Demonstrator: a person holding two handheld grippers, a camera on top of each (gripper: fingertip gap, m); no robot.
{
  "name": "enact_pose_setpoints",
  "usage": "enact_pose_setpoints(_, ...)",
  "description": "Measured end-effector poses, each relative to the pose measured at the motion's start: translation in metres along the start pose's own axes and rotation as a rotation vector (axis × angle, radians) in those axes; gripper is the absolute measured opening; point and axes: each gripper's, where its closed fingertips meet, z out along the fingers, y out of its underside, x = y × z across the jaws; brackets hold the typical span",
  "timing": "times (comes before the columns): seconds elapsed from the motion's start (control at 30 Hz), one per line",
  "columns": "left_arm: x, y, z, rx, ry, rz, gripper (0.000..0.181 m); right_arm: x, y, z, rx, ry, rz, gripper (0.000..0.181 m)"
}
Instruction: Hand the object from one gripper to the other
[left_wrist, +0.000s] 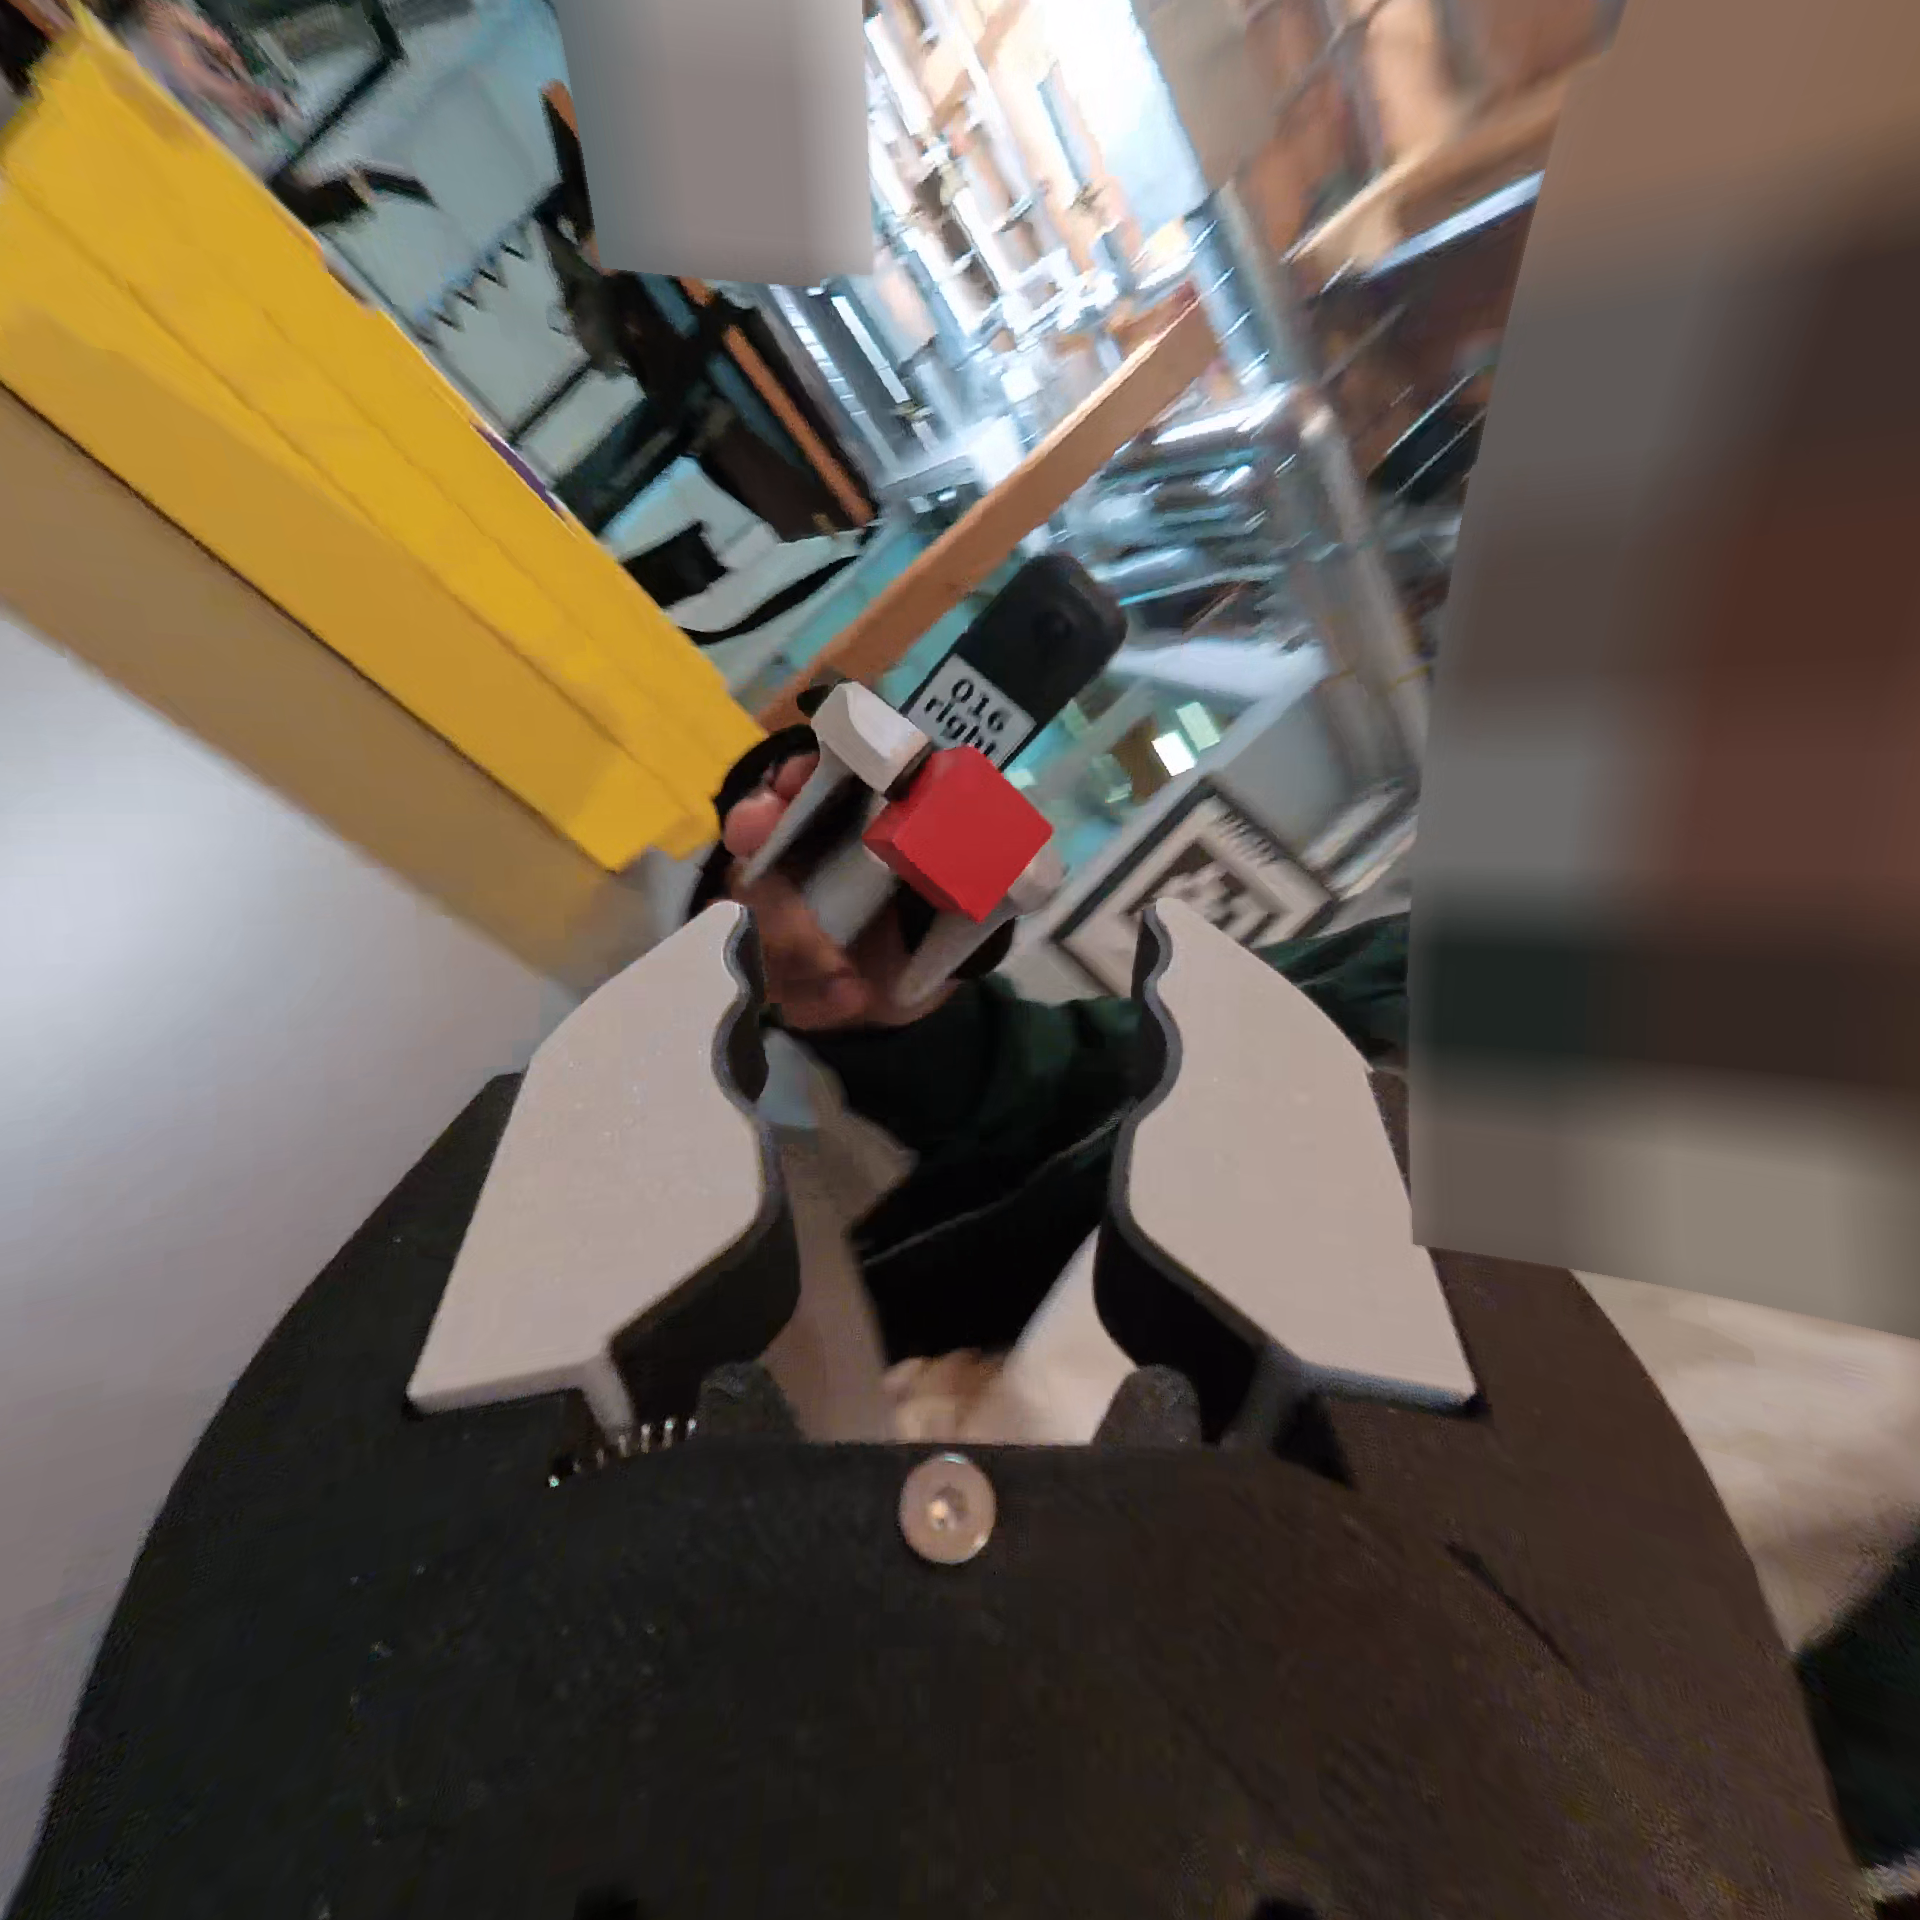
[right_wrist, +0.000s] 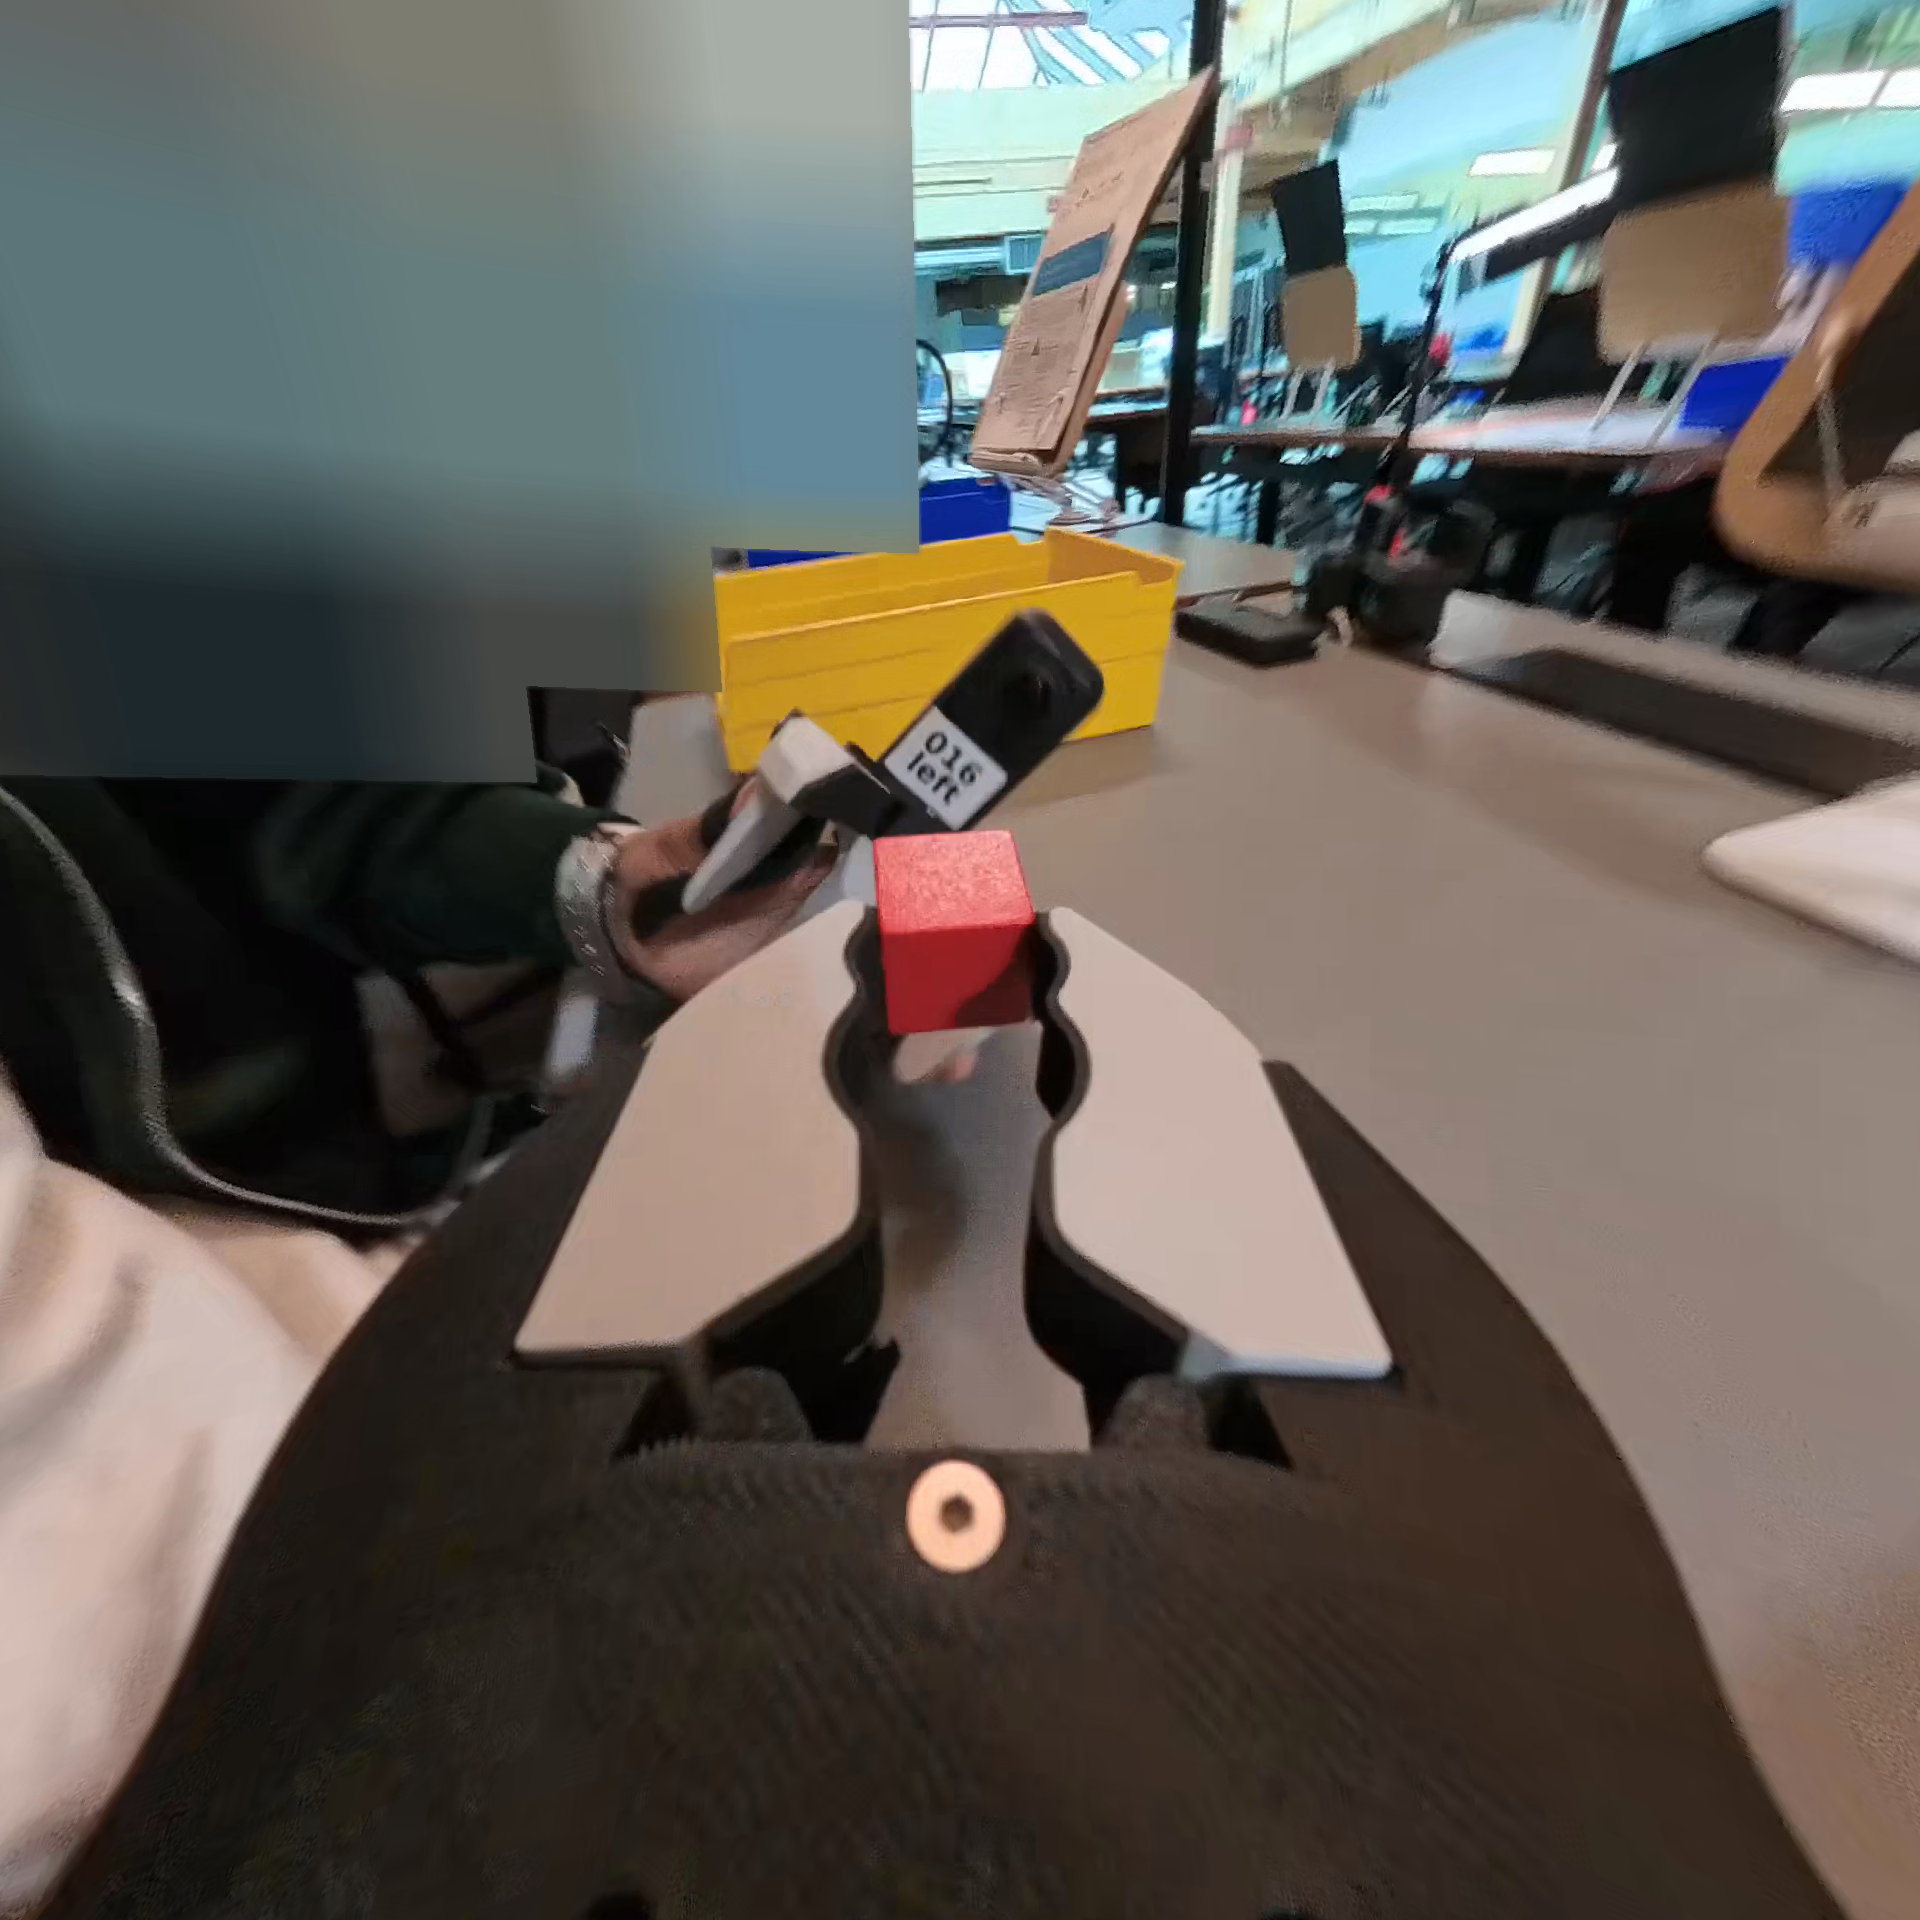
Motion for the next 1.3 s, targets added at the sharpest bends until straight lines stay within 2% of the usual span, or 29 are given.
enact_pose_setpoints(0.07, -0.002, -0.001, -0.003, -0.041, -0.092, 0.185, 0.064, 0.003, 0.000, -0.002, 0.016, -0.043, 0.144, 0.028)
enact_pose_setpoints(0.13, -0.006, -0.001, -0.007, -0.089, -0.177, 0.325, 0.048, 0.006, 0.003, -0.002, 0.015, -0.060, 0.233, 0.028)
enact_pose_setpoints(0.23, -0.008, -0.003, -0.011, -0.113, -0.242, 0.423, 0.041, 0.010, 0.014, 0.001, -0.039, -0.047, 0.282, 0.028)
enact_pose_setpoints(0.5, -0.006, 0.012, -0.006, -0.219, -0.241, 0.489, 0.044, -0.004, 0.020, 0.009, -0.091, -0.098, 0.241, 0.028)
enact_pose_setpoints(0.8, -0.003, 0.015, -0.005, -0.239, -0.235, 0.519, 0.044, -0.009, 0.031, 0.014, -0.162, -0.092, 0.164, 0.028)
enact_pose_setpoints(1.0, 0.000, 0.019, -0.003, -0.307, -0.298, 0.763, 0.043, -0.010, 0.033, 0.016, -0.178, -0.100, 0.174, 0.028)
enact_pose_setpoints(1.1, -0.005, 0.028, -0.001, -0.349, -0.293, 0.693, 0.043, -0.010, 0.031, 0.014, -0.167, -0.101, 0.155, 0.028)
enact_pose_setpoints(1.3, 0.001, 0.016, -0.004, -0.268, -0.259, 0.647, 0.042, -0.013, 0.031, 0.014, -0.170, -0.111, 0.137, 0.028)
